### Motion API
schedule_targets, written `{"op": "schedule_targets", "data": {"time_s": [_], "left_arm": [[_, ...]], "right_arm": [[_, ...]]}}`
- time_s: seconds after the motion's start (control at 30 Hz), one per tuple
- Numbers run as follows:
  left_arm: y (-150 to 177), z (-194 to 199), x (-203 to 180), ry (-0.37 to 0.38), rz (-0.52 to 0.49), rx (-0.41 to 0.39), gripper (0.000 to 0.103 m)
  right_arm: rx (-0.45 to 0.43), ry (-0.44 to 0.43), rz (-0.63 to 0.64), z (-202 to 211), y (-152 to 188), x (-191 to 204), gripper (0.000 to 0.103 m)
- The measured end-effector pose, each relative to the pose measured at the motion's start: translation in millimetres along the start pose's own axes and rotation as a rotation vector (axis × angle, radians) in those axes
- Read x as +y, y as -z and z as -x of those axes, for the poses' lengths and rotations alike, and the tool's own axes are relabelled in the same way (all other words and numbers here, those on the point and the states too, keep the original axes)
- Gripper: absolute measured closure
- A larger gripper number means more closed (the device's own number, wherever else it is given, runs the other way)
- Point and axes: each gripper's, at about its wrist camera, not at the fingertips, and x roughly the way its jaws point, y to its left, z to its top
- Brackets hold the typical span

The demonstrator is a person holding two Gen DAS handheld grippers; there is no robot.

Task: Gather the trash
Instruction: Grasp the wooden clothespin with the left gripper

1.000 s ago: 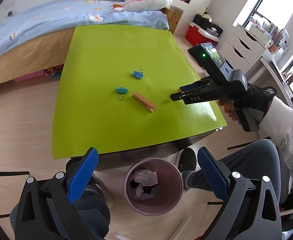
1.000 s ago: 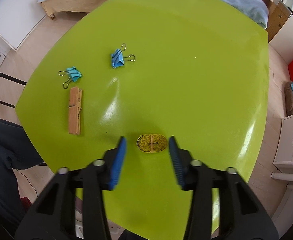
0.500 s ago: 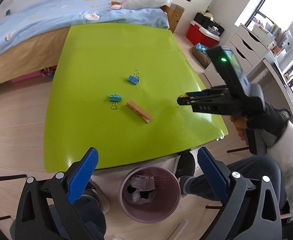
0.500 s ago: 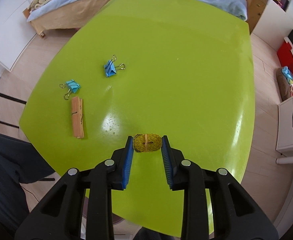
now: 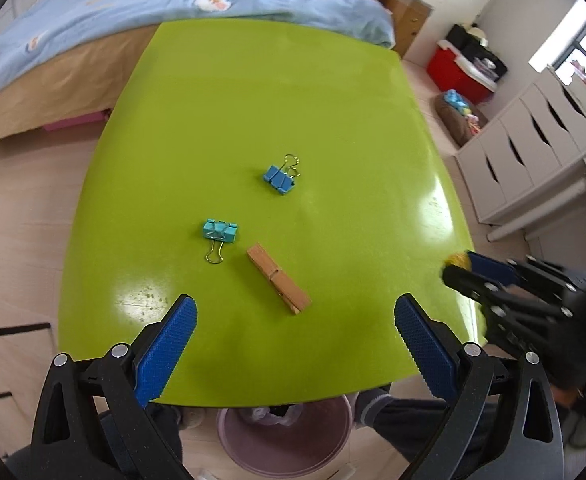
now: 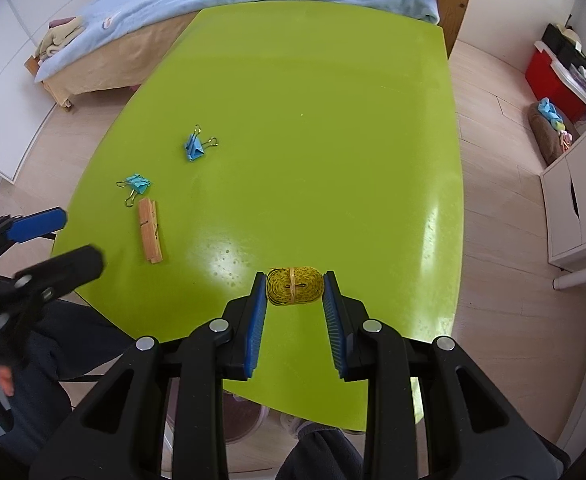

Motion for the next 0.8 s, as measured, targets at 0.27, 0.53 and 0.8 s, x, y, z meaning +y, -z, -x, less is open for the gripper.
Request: {"op": "schedule_targets", "data": {"time_s": [0.27, 0.53, 0.8], "left_arm": [[-3.1, -35.5, 1.8, -0.087, 0.120, 0.063, 0.018], [-1.4, -46.0, 4.8, -0.124, 0.142, 0.084, 0.049], [2.3, -38.5, 9.4, -0.112, 0.091, 0.082, 0.090]], "right_arm": [[-0.013, 0.003, -0.019, 4.4, 4.5, -6.7, 0.075], [-0.021, 0.004, -0.030, 5.1, 7.8, -11.0, 0.075], [-0.030, 0.001, -0.025, 4.6, 7.0, -7.4, 0.075]]}}
